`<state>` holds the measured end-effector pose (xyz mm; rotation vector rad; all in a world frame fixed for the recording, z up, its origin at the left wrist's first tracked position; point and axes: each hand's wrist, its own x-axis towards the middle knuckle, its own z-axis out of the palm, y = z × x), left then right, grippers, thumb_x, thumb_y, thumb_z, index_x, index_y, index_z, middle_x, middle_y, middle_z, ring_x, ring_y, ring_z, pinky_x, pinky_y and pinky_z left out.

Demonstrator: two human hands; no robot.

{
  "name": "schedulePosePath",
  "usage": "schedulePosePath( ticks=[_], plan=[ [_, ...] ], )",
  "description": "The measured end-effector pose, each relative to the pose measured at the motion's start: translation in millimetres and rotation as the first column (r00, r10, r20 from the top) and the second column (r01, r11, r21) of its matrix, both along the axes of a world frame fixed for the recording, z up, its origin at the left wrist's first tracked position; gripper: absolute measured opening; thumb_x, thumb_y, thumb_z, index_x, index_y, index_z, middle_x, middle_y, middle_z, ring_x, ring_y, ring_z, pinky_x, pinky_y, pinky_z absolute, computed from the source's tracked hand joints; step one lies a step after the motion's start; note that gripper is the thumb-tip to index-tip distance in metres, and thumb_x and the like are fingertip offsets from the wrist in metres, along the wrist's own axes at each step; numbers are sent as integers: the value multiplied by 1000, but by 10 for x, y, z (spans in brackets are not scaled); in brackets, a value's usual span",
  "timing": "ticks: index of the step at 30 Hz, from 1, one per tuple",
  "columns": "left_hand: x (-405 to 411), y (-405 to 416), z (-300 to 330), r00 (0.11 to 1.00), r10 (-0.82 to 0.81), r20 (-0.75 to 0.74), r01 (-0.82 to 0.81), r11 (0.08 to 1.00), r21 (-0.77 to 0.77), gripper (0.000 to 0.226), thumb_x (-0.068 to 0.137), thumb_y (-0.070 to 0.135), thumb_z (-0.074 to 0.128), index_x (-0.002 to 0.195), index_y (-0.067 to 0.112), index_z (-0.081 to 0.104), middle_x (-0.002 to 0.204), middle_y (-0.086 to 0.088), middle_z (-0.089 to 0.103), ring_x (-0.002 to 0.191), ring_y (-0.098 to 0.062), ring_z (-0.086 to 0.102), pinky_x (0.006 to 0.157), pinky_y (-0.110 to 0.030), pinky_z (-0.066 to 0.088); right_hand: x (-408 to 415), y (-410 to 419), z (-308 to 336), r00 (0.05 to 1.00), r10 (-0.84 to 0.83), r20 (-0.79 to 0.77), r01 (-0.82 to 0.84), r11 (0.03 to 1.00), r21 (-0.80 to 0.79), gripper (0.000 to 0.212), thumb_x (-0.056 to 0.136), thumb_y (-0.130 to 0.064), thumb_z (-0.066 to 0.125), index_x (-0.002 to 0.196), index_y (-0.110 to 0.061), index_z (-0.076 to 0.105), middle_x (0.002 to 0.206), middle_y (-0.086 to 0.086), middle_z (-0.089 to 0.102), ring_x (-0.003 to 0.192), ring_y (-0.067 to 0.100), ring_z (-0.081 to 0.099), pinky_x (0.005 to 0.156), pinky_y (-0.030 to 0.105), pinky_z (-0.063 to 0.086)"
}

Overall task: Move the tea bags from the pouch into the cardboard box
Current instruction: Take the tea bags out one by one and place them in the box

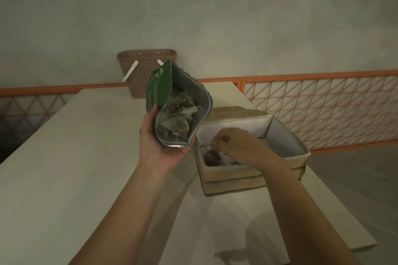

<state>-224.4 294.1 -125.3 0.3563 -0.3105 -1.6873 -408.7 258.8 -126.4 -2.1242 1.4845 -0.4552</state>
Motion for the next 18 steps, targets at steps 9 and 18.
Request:
schedulePosePath(
  ticks=[9,18],
  plan=[
    [-7,12,-4,997,19,72,-21,999,35,60,96,55,49,139,15,61,134,-10,66,111,-27,68,90,-34,56,460,360,121,899,-34,436,153,959,-240,27,81,-39,74,106,-33,65,121,-2,44,108,10,51,91,21,49],
    [-4,21,-2,995,37,91,-39,999,17,61,97,56,48,141,15,59,137,-11,64,106,-27,70,82,-32,61,597,402,84,876,-78,476,237,929,-284,13,81,-34,76,91,-30,69,110,-7,49,98,10,58,82,22,52]
  ],
)
